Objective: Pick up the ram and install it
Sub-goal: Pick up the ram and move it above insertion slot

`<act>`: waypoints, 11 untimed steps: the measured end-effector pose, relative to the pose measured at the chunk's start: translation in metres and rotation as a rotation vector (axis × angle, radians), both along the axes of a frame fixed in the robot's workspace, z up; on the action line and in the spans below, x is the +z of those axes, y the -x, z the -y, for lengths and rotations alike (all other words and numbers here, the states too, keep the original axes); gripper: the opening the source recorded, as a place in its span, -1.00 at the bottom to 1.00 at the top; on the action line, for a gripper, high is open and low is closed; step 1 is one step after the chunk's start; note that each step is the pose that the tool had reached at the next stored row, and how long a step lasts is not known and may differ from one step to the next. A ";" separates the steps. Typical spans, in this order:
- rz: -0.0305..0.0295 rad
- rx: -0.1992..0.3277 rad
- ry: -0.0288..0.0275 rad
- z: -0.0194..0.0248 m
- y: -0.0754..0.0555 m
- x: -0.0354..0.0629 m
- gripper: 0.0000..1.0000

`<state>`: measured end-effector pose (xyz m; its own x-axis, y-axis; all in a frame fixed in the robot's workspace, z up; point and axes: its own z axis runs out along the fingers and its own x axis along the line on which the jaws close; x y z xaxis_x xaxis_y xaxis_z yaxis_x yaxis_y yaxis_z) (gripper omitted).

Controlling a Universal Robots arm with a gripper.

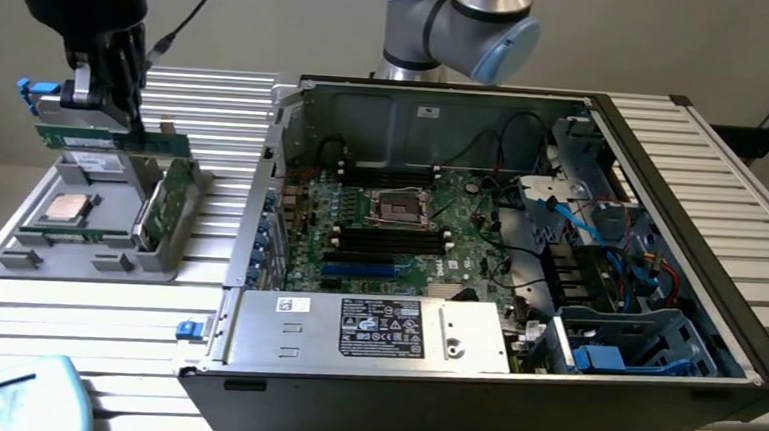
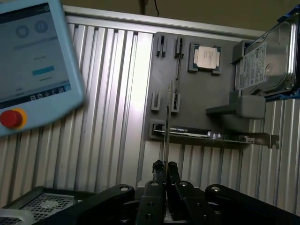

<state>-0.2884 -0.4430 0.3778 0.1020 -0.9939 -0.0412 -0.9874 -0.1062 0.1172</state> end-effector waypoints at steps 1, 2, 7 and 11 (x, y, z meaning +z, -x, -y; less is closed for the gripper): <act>-0.0002 0.002 -0.0003 0.0000 -0.003 0.0011 -0.73; -0.0003 0.003 -0.0007 0.0000 -0.007 0.0022 -0.73; -0.0006 0.010 -0.0019 0.0001 -0.024 0.0067 -0.73; -0.0005 0.014 -0.0025 0.0000 -0.039 0.0095 -0.73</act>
<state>-0.2497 -0.4431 0.3872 0.1156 -0.9923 -0.0437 -0.9858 -0.1200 0.1174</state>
